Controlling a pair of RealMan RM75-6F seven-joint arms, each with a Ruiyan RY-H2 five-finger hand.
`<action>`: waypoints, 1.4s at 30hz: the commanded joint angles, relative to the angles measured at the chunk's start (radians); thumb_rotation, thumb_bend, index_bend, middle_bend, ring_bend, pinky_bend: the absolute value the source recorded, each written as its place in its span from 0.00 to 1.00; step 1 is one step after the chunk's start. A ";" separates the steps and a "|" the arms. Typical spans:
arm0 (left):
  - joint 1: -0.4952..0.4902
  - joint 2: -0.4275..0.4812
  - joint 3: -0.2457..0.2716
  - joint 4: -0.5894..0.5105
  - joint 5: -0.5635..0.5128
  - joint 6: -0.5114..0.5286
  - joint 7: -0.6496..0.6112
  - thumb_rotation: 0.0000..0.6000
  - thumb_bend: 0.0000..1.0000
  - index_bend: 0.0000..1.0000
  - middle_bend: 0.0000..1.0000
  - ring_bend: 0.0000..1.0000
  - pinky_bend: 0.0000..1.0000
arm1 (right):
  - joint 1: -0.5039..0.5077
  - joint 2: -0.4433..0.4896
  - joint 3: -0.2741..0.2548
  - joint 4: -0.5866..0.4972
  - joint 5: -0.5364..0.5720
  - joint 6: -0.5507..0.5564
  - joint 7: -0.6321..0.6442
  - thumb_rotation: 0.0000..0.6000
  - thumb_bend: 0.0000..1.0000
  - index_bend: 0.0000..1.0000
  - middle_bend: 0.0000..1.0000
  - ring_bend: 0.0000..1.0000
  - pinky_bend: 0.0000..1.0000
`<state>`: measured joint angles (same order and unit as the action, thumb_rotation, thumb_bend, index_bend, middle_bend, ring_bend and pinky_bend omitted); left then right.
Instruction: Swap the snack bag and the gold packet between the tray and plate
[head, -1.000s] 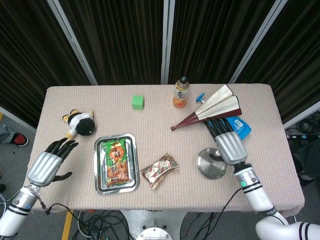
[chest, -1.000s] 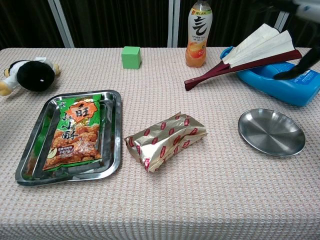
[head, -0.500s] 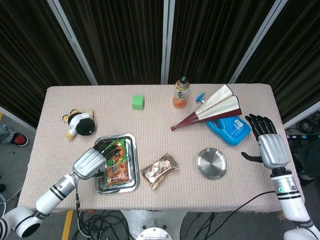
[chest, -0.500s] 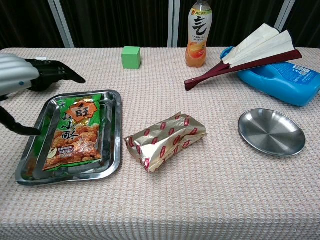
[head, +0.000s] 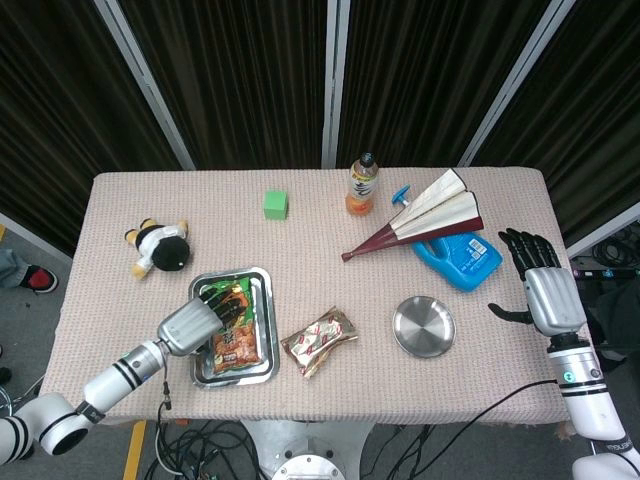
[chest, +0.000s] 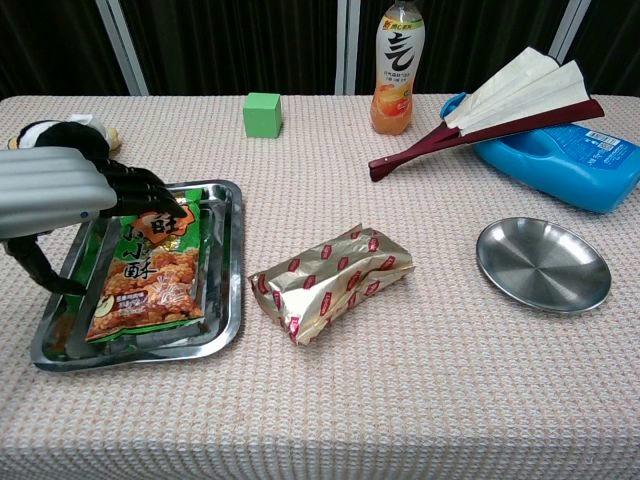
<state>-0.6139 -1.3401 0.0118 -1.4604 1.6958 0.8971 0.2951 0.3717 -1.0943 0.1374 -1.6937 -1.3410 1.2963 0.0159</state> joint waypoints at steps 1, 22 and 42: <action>-0.015 -0.017 0.010 0.018 0.004 -0.014 0.005 1.00 0.13 0.10 0.09 0.05 0.17 | 0.001 -0.004 0.004 0.003 0.000 -0.004 0.002 1.00 0.00 0.00 0.04 0.00 0.00; -0.074 -0.116 0.053 0.140 0.061 0.047 -0.085 1.00 0.26 0.31 0.28 0.23 0.37 | 0.000 -0.017 0.018 0.030 0.031 -0.059 0.002 1.00 0.00 0.00 0.05 0.00 0.00; -0.218 -0.187 -0.120 0.188 0.048 0.169 -0.227 1.00 0.33 0.41 0.38 0.32 0.45 | -0.049 0.003 0.043 0.046 0.060 -0.025 0.093 1.00 0.00 0.00 0.06 0.00 0.00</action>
<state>-0.7875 -1.4845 -0.0740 -1.3044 1.7638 1.1005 0.0924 0.3299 -1.0927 0.1770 -1.6565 -1.2877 1.2717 0.0932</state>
